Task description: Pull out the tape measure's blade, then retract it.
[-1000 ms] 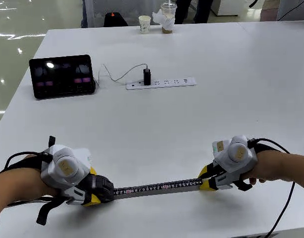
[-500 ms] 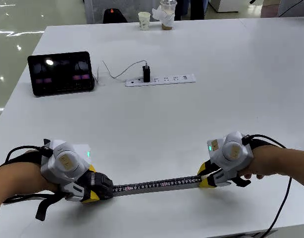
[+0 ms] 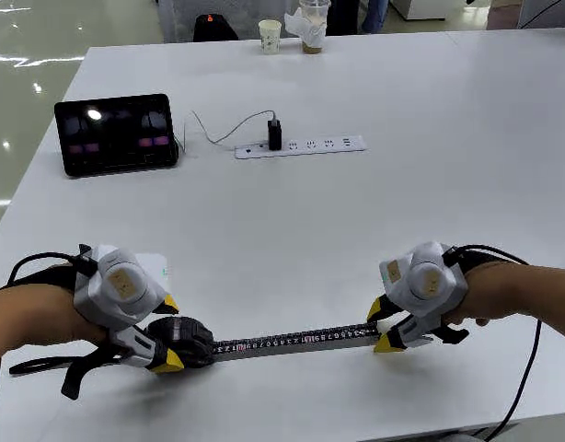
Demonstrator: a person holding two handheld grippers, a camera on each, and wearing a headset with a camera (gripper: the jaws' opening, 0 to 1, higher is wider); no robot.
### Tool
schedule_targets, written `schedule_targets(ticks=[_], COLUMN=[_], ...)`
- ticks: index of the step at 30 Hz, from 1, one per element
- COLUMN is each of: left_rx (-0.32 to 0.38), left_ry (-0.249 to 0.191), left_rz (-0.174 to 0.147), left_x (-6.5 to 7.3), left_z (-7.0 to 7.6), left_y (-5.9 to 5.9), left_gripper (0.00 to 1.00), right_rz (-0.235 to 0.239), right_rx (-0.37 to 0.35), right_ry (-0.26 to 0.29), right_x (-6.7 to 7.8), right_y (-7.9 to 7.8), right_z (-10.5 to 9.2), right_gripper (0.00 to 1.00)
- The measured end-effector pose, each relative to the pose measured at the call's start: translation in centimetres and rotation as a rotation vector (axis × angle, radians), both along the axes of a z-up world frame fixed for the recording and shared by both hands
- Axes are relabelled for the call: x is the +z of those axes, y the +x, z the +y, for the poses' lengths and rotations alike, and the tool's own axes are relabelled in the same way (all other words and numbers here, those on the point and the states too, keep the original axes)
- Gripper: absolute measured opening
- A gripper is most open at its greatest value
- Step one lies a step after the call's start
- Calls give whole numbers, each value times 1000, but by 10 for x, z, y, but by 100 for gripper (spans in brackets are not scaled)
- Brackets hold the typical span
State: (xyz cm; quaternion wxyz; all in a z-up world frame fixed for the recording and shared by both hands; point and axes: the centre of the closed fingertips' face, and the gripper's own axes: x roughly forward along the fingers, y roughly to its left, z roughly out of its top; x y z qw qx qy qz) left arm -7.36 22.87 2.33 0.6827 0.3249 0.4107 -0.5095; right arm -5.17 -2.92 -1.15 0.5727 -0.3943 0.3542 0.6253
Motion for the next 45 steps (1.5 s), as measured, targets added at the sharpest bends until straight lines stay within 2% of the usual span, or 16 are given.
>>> schedule_targets(ticks=[3, 7, 10, 17, 19, 21, 24, 27, 31, 35, 42, 45], left_rx=[4, 36, 54, 97, 153, 169, 197, 220, 257, 317, 409, 472], left_ry=[11, -15, -14, -23, -57, -64, -78, -106, -124, -178, -249, -292], left_rz=[-3, 8, 18, 15, 32, 30, 12, 15, 31, 43, 28, 8], left_x=[-1, -1, -2, -3, -2, -1, 1, 3, 4, 7, 14, 17], left_z=[2, 1, 3, 8, 6, 6, 6, 5, 4, 4, 9, 11], left_y=[-3, -5, -7, -9, -8, -7, -3, -1, -3, -3, -2, 0], left_gripper=[50, 54, 59, 71, 79, 84, 87, 90, 93, 99, 99, 99], right_rz=[-1, -10, -9, -8, -1, 11, 13, 17, 21, 12, 38, 40], right_rx=[-28, -64, -86, -145, -168, -189, -227, -269, -320, -367, -461, -490], right_ry=[7, 19, 24, 59, 70, 76, 89, 112, 143, 170, 207, 223], right_x=[2, 6, 6, 14, 14, 15, 17, 19, 24, 26, 27, 28], right_y=[1, 2, 1, 1, 1, 0, 0, 1, 3, 7, 4, 3], right_z=[-1, -4, -7, -7, -7, -7, -9, -11, -13, -17, -27, -31], right_gripper=[28, 34, 37, 42, 44, 46, 51, 55, 61, 66, 75, 78])
